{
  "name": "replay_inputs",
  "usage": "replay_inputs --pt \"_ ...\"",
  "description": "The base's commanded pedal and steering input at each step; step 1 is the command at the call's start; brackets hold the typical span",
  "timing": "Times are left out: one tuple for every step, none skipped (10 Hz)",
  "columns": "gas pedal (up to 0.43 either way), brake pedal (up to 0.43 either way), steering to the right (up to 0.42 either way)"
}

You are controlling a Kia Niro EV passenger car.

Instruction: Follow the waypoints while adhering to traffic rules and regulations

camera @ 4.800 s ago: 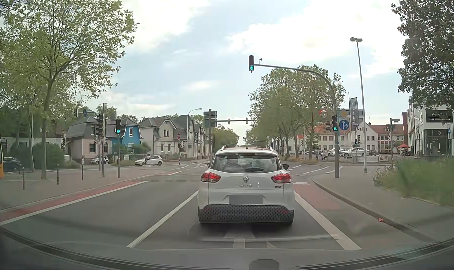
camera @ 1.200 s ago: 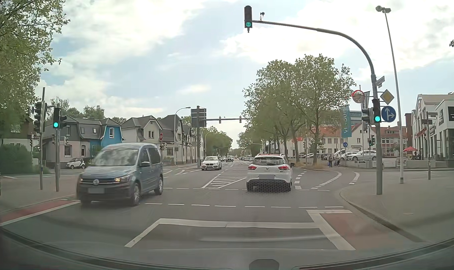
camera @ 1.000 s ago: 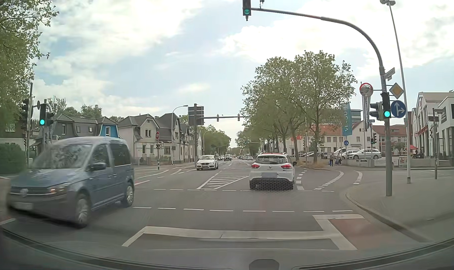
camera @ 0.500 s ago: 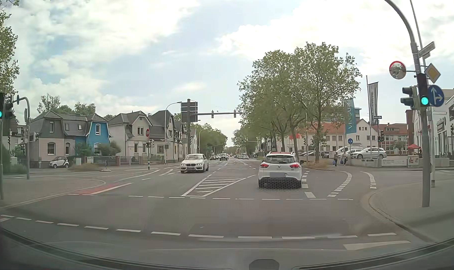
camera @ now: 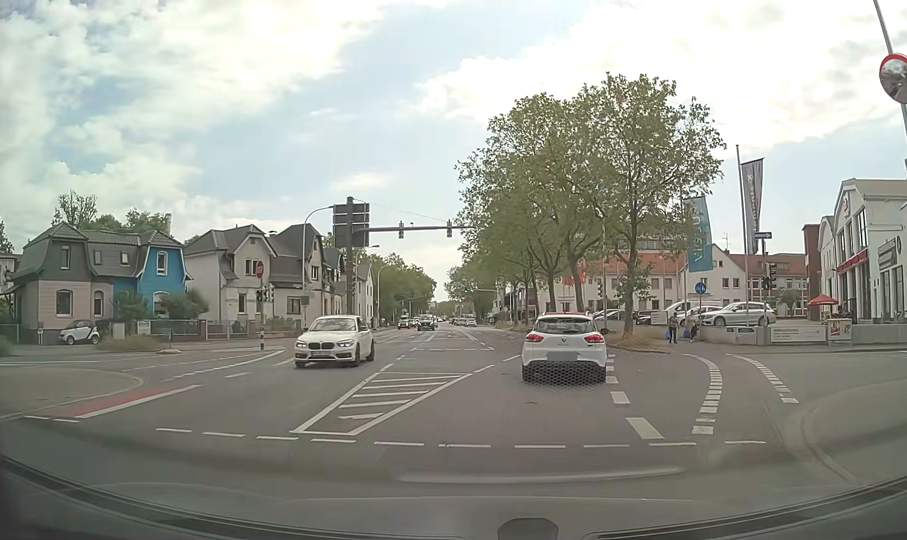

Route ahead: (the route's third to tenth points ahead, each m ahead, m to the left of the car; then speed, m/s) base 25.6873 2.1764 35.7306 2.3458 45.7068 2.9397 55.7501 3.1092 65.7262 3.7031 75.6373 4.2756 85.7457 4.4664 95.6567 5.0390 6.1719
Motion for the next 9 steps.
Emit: replay_inputs --pt "0.287 0.018 0.061" --pt "0.287 0.018 0.066" --pt "0.26 0.018 0.067" --pt "0.24 0.018 0.067" --pt "0.24 0.018 0.067" --pt "0.24 0.018 0.067" --pt "0.24 0.018 0.067" --pt "0.24 0.018 0.065" --pt "0.24 0.018 0.063"
